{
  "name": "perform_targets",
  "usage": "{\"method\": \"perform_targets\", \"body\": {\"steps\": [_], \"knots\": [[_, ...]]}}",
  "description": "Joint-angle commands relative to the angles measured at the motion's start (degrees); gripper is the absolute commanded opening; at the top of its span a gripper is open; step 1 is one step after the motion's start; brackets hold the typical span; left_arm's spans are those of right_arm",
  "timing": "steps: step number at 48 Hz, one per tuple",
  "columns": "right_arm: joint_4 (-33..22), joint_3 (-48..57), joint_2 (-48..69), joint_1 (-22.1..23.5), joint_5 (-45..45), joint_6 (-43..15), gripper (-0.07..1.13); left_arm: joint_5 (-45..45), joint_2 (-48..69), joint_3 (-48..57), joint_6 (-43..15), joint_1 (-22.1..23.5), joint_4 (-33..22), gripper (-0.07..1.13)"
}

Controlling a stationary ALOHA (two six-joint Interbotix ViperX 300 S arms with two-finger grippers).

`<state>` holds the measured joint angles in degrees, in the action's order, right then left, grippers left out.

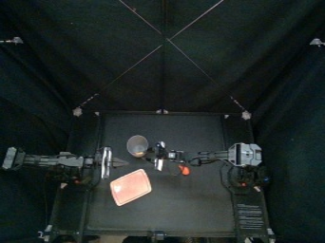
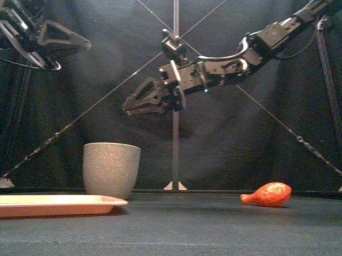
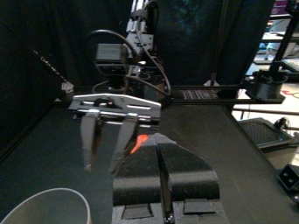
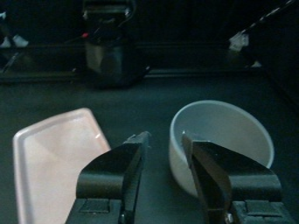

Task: Pick the shrimp then place it in the grey bowl
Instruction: Drop shrimp in the grey bowl and return to neutral

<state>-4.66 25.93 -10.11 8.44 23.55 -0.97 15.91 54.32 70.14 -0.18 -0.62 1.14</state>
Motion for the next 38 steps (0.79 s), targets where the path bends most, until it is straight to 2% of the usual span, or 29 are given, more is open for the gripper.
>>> {"method": "perform_targets", "body": {"steps": [1,15,28,38], "knots": [[0.26,3.69,5.45,-1.41,0.62,-0.18,0.77,0.26,-0.26,-0.7,0.0,-0.09,0.18,0.14],[3.25,13.18,12.83,-6.68,0.79,-0.18,0.77,0.18,-0.26,-0.09,0.0,-0.18,0.09,0.14],[7.47,18.54,17.93,-7.38,0.88,-0.18,0.77,0.26,-0.26,0.7,0.0,-0.18,0.09,0.14],[8.61,19.95,19.16,-7.47,1.93,-0.18,0.76,0.26,-0.26,1.32,0.0,-0.18,0.09,0.14]]}}
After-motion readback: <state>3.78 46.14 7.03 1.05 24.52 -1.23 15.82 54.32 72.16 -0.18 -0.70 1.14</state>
